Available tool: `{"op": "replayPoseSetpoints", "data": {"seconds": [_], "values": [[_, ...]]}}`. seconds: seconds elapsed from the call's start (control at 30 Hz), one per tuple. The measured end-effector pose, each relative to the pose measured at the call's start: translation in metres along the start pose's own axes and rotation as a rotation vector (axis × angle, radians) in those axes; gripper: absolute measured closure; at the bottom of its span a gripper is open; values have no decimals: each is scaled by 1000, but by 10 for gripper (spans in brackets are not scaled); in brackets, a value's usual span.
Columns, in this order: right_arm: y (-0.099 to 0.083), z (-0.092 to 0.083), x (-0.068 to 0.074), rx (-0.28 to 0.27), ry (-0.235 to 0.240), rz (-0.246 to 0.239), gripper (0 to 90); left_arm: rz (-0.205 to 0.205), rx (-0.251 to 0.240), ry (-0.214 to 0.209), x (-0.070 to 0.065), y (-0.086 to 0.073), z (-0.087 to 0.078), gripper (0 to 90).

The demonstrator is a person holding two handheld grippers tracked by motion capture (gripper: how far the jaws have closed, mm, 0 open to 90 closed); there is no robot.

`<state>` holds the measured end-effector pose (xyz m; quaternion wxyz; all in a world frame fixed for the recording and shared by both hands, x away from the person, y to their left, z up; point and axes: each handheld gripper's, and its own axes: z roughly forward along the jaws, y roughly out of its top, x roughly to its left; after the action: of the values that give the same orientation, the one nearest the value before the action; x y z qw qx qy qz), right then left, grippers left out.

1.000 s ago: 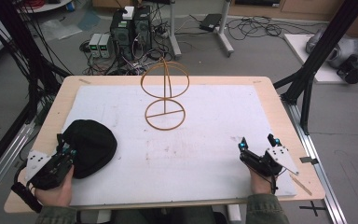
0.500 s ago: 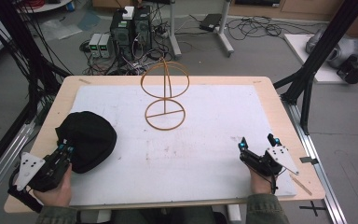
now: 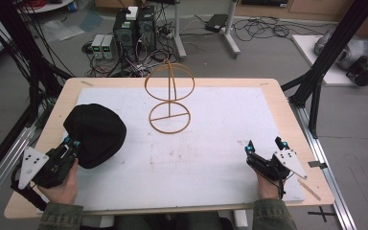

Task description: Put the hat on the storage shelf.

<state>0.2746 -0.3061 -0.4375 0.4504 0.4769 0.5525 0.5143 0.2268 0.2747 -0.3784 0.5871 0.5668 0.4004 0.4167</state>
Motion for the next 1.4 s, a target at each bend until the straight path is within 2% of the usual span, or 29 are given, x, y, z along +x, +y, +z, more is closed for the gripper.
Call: {"op": "replayPoseSetpoints", "data": {"seconds": [0.2, 0.37, 0.53, 0.63, 0.9, 1.17, 1.4], "values": [[0, 0, 1, 4, 3, 3, 44, -2, -20, -16, -2, 10, 10, 875], [0, 0, 1, 4, 3, 2, 44, 16, -27, -22, -3, 18, 19, 875], [0, 0, 1, 5, 1, 3, 44, 13, -48, -24, -3, 27, 28, 875], [0, 1, 1, 4, 1, 3, 44, -4, -66, -30, -4, 33, 34, 875], [0, 1, 1, 4, 5, 6, 44, -8, -98, -57, -10, 45, 49, 874], [0, 1, 0, 2, 2, 2, 44, -9, -116, -63, -14, 59, 60, 874], [1, 2, -4, -7, -9, 13, 44, -24, -158, -103, -21, 74, 73, 874]]}}
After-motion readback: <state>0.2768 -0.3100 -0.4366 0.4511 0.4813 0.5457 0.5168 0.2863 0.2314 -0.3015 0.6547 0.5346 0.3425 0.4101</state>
